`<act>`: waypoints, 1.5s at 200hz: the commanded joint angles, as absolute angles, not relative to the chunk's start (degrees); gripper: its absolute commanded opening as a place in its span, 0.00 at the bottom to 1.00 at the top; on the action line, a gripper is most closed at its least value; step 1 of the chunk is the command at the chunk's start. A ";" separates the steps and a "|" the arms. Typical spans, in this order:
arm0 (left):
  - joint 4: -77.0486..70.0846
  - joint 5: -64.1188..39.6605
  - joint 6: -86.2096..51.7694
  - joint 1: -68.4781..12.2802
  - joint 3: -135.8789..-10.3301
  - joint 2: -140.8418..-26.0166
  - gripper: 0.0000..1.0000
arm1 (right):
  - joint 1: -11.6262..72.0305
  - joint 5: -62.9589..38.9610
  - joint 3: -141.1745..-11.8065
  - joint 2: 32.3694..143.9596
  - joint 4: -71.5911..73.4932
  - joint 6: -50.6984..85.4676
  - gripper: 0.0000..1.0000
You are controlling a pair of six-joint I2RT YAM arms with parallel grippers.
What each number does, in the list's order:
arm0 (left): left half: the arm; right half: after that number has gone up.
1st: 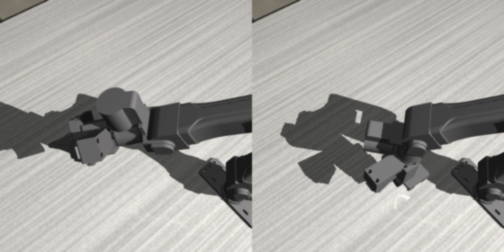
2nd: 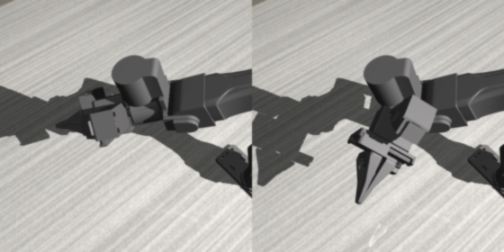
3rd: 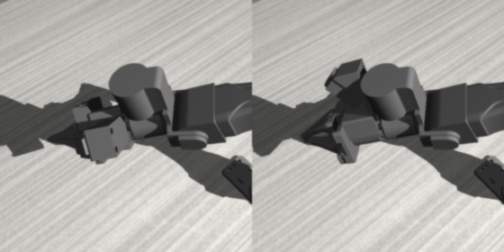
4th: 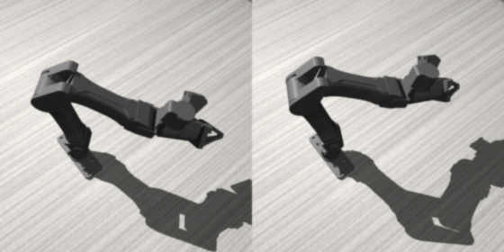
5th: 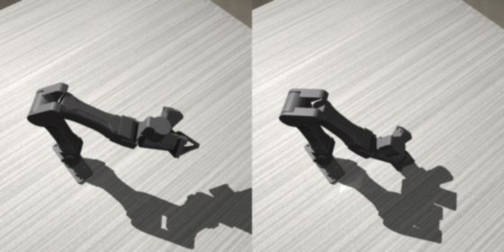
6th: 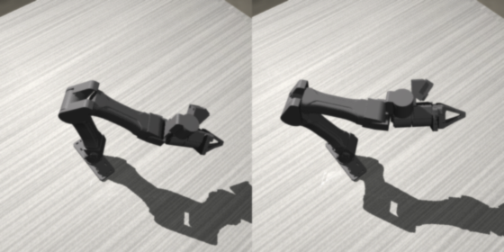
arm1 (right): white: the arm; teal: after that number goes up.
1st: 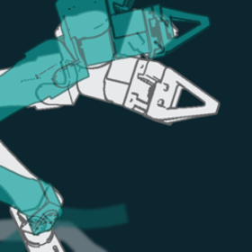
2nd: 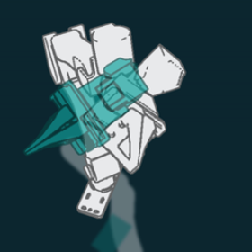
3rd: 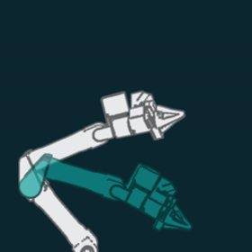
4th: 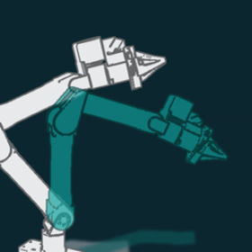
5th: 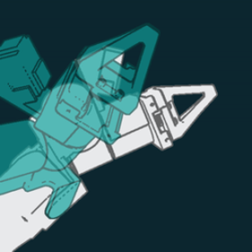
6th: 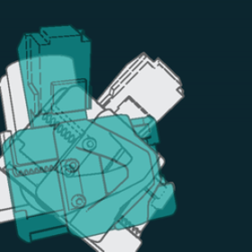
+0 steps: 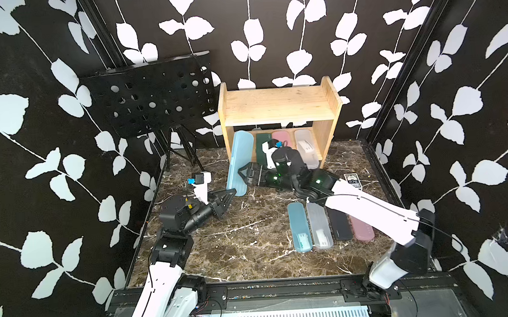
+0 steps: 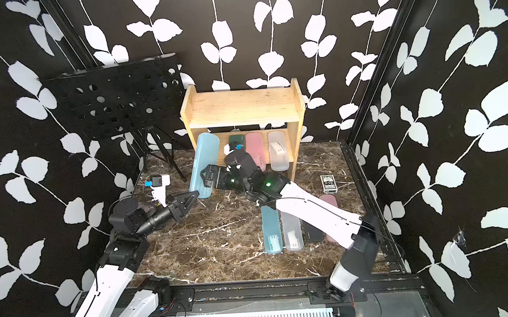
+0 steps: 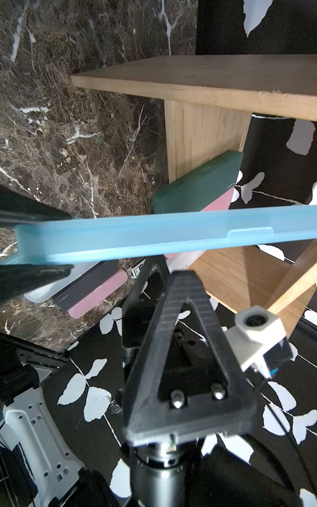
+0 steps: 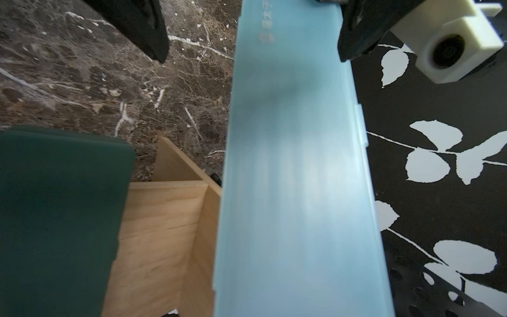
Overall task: Remove the pencil cases from the shelf
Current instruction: Pick up the pencil case from the shelf, then place the pencil case at the center of the board.
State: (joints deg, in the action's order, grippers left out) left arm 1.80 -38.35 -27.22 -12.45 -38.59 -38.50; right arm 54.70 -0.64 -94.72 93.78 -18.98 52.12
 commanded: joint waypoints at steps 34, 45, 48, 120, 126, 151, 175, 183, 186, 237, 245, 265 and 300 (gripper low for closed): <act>2.62 -38.15 -25.69 -12.78 -38.50 -37.14 0.00 | 56.34 0.78 -105.13 99.79 -17.75 51.51 0.99; 2.68 -38.15 -25.73 -12.77 -38.47 -36.98 0.00 | 56.33 0.90 -105.67 100.44 -17.94 51.44 0.99; 2.72 -38.15 -25.68 -12.75 -38.49 -36.92 0.00 | 56.29 0.94 -105.77 100.60 -18.01 51.42 0.99; 4.00 -36.69 -25.60 -12.74 -37.82 -35.57 0.00 | 56.32 3.74 -106.00 101.19 -21.16 48.57 0.70; 4.21 -36.23 -25.70 -12.74 -37.88 -35.53 0.07 | 56.34 3.85 -106.00 101.01 -21.86 48.22 0.70; 5.10 -32.14 -25.42 -12.74 -38.23 -34.66 0.90 | 56.34 4.78 -105.51 99.04 -26.76 45.42 0.70; 4.97 -28.13 -24.81 -12.74 -37.77 -33.66 0.99 | 56.42 3.50 -104.05 96.83 -36.45 41.84 0.71; 4.94 -27.23 -24.74 -12.74 -37.78 -33.75 0.99 | 56.70 2.94 -102.49 95.61 -39.41 41.53 0.71; 4.92 -26.84 -24.78 -12.74 -37.78 -33.69 0.99 | 56.93 3.07 -101.69 95.18 -40.38 41.49 0.71; 1.63 -22.99 -26.78 -12.74 -36.57 -36.50 0.99 | 61.94 7.36 -87.37 87.95 -49.30 49.57 0.74; 0.76 -23.19 -27.50 -12.74 -36.41 -37.41 0.99 | 61.94 6.23 -84.18 87.67 -47.89 50.87 0.74; -0.97 -24.23 -28.79 -12.74 -36.60 -39.53 0.99 | 61.93 4.57 -78.58 88.29 -43.78 52.57 0.74; -0.96 -24.72 -28.33 -12.74 -37.27 -41.21 0.99 | 61.80 4.71 -77.51 93.70 -42.70 52.26 0.75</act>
State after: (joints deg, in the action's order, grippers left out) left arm 1.69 -24.40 -28.18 -12.71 -37.34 -41.19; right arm 61.93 4.38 -78.24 90.94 -45.63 51.11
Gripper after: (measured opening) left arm 0.987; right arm 0.783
